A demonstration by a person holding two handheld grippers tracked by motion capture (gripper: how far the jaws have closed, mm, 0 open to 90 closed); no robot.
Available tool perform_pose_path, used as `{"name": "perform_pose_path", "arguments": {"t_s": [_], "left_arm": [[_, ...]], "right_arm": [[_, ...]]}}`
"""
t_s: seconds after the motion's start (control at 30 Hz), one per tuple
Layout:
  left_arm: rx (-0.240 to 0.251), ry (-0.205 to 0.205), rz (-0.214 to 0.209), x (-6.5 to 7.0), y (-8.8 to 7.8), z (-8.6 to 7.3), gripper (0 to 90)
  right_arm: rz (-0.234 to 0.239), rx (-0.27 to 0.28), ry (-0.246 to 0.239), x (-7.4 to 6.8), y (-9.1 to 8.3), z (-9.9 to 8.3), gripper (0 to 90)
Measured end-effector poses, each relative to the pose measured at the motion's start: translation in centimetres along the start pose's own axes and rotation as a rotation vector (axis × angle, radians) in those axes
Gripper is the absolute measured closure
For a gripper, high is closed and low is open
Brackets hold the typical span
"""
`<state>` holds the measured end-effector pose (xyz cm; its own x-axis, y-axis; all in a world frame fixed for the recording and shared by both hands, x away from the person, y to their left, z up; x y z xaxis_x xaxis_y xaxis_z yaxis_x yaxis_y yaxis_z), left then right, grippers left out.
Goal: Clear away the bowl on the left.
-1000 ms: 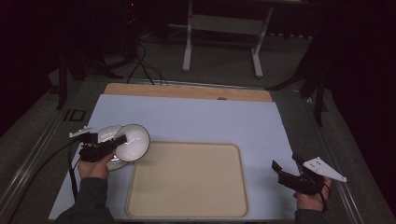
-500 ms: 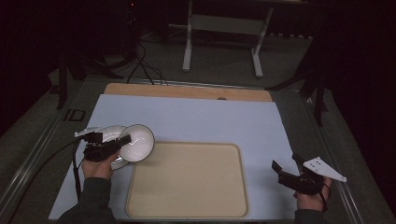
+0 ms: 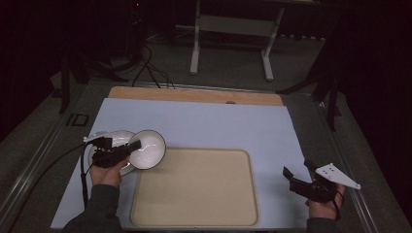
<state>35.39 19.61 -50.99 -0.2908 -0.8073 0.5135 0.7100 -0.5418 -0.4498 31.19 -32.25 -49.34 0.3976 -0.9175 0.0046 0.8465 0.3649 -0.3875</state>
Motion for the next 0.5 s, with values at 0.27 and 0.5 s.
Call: {"name": "perform_pose_path", "arguments": {"t_s": [0.27,0.5], "left_arm": [[-0.011,0.018,-0.011,0.8,0.5,-0.2,79.3],[-0.020,0.035,-0.015,1.5,0.9,-0.3,79.3]], "right_arm": [[-0.002,0.000,0.001,0.0,0.0,0.0,13.9],[-0.004,0.004,0.003,0.1,0.0,0.0,13.9]]}}
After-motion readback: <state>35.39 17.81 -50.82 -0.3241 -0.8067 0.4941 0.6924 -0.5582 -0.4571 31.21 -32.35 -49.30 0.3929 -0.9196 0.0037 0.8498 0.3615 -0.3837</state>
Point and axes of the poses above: each handheld gripper's, and its own axes: y roughly forward along the jaws, z roughly out of its top, x roughly to its right, the point moved 8 cm from there along y, roughly forward along the jaws, and after that the axes turned 1 degree about -y, right-handed, at the moved point
